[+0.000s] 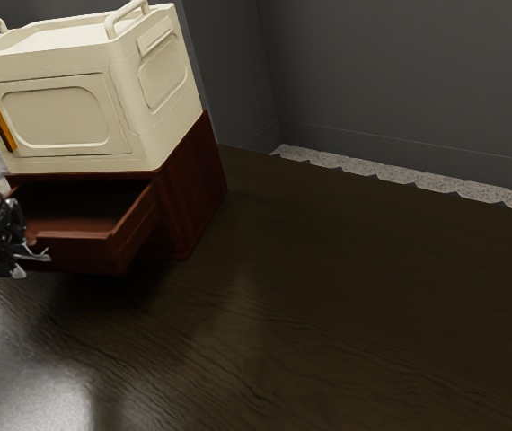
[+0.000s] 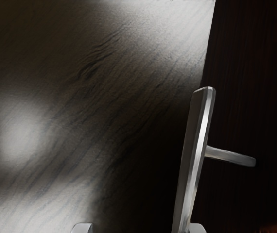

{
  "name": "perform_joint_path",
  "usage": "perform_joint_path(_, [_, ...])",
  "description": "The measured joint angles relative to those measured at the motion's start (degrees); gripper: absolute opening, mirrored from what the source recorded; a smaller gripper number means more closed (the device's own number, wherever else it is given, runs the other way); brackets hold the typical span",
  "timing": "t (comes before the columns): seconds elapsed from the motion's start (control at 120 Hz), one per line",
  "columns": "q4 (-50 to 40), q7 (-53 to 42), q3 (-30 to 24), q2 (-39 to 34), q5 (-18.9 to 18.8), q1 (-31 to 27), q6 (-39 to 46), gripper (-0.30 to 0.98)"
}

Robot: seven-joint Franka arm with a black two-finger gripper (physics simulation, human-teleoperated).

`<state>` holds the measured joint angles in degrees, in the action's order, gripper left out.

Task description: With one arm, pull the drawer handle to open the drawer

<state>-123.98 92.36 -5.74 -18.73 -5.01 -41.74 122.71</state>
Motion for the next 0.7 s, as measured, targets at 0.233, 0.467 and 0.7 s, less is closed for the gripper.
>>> perform_joint_path(0.233, [-3.5,0.0,0.0,-3.5,0.0,0.1,0.9,0.19])
perform_joint_path(0.467, [-4.8,0.0,0.0,-5.0,0.0,0.2,1.6,0.19])
perform_joint_path(0.7, [-4.1,0.0,0.0,-7.0,-0.1,0.9,1.7,0.19])
